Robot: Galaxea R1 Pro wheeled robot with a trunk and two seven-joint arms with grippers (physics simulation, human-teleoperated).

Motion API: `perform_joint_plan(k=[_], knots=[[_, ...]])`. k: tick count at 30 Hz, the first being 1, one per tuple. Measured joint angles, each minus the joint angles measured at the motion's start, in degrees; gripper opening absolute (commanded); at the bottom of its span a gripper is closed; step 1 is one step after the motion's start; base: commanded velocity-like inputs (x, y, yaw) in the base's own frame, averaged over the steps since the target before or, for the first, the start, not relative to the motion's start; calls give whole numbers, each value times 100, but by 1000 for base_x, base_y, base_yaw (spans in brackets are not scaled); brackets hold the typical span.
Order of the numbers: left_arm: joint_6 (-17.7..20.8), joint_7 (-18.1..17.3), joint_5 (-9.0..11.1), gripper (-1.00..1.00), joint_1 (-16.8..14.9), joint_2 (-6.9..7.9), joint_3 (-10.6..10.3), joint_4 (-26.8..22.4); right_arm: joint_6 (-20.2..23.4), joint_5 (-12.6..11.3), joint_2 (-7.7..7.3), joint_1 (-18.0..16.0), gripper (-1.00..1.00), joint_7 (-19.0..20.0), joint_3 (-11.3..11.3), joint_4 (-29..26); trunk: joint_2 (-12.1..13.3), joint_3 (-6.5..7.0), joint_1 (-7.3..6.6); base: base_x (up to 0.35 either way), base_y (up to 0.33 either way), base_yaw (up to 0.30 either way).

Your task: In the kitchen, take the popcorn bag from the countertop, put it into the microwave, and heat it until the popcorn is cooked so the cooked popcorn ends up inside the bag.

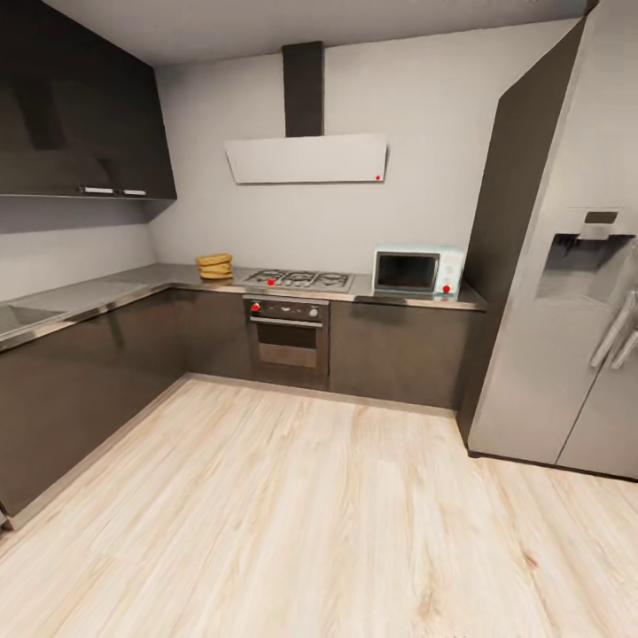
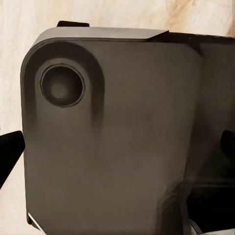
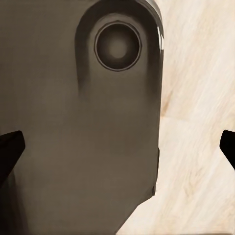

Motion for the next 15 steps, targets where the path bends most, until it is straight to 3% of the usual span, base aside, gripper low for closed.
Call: perform_joint_plan(k=[15], knots=[[-3, 0, 2, 100, 0, 0, 0, -1, 0, -3, -2, 0, 100, 0, 0, 0, 0, 0, 0, 0, 0, -245]])
